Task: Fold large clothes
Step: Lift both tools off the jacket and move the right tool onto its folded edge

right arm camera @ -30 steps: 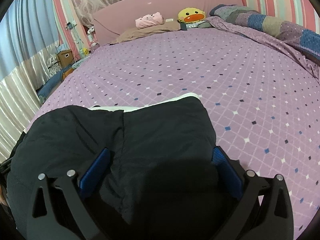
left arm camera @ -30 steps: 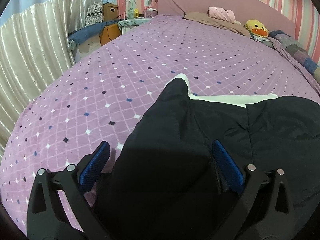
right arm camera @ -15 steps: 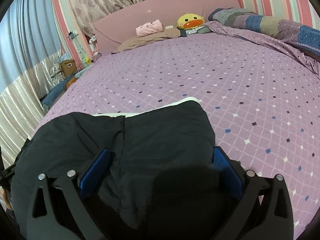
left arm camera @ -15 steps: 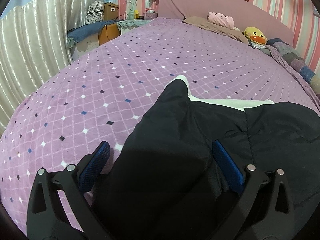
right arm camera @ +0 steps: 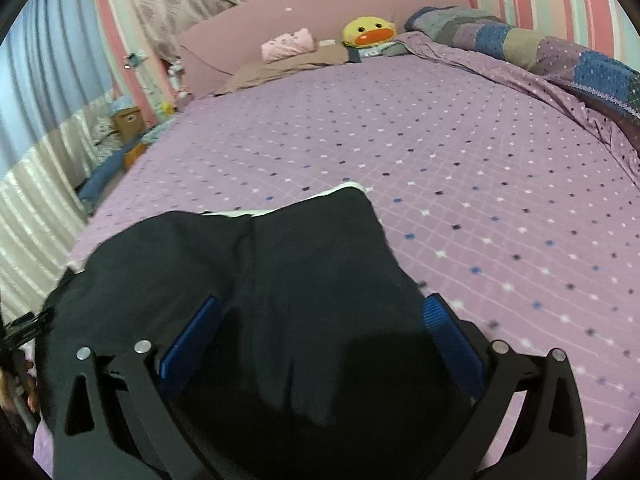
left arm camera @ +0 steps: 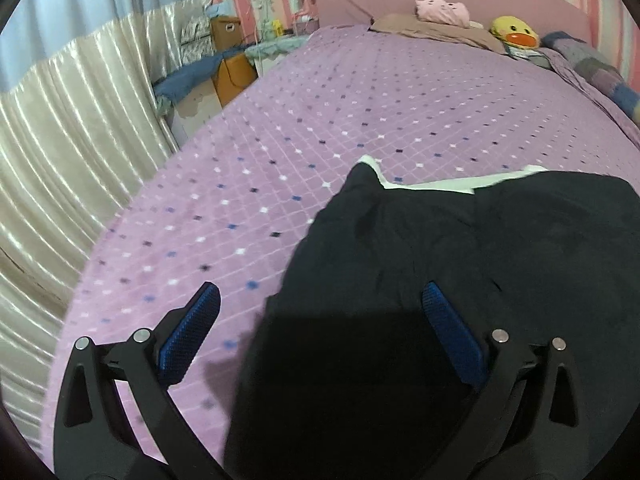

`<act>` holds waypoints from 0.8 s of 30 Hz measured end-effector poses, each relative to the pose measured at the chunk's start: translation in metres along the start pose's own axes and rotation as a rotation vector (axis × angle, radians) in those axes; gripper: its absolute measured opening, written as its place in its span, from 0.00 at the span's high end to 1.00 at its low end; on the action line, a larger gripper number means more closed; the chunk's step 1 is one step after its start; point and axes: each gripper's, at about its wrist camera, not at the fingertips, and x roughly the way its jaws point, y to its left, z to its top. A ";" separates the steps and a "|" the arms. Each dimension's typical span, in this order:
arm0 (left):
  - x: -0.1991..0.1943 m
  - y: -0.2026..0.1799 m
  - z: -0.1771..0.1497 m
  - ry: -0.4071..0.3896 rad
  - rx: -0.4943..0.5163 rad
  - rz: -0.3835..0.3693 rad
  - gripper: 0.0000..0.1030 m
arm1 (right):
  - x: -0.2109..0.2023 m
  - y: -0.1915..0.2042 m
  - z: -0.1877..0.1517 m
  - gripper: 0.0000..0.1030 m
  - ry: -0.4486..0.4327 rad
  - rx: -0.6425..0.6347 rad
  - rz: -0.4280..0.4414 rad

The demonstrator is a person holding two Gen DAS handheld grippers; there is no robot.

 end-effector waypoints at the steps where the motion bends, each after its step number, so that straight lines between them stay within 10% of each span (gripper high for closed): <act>1: -0.015 0.004 -0.002 -0.009 0.002 0.000 0.03 | -0.012 -0.004 0.000 0.02 -0.001 -0.008 -0.015; 9: -0.081 0.023 -0.034 0.024 0.021 -0.034 0.03 | -0.076 -0.035 -0.014 0.02 0.055 -0.086 -0.082; 24: -0.102 0.041 -0.104 0.087 0.075 -0.003 0.03 | -0.025 -0.047 -0.101 0.02 0.249 0.019 0.093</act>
